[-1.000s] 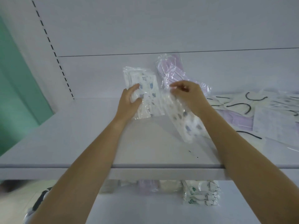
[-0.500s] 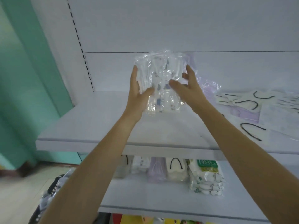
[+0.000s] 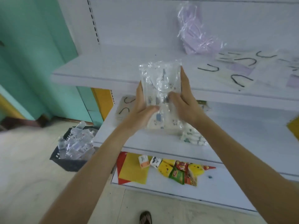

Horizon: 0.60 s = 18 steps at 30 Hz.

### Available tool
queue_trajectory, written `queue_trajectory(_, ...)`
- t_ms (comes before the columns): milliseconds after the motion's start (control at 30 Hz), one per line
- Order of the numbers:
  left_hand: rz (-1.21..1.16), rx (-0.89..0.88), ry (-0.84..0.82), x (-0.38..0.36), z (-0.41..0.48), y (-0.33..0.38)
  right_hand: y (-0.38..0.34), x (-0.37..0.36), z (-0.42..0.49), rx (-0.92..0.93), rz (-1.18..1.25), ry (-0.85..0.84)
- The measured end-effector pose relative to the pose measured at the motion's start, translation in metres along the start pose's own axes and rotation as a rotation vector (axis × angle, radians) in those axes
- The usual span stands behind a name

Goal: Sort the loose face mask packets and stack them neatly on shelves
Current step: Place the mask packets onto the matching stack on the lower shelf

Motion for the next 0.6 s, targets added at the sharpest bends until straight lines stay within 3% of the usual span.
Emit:
queue_trajectory(100, -0.008, 0.075, 0.086, -0.010, -0.040, -0.026, 0.023, -0.018, -0.040, -0.056, -0.047, -0.054)
queue_trajectory(267, 0.053, 0.483, 0.294, -0.008, -0.078, -0.084, 0.081, -0.060, -0.099, -0.506, 0.168, -0.116)
queue_trajectory(433, 0.113, 0.704, 0.136, -0.015, -0.084, -0.121, 0.132, -0.089, -0.121, -0.839, 0.329, -0.081)
queue_trajectory(600, 0.146, 0.813, 0.028, -0.002, -0.058, -0.152, 0.172, -0.094, -0.083, -0.908, 0.364, 0.064)
Point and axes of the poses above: each hand's wrist, its own z-axis towards the middle knuckle, its own x-axis out of the back of the hand, y = z × x, the point moved 3 cm from there along z, towards the middle knuckle, and after that the axes turned 5 degrees about -x, right-handed, at the moved point
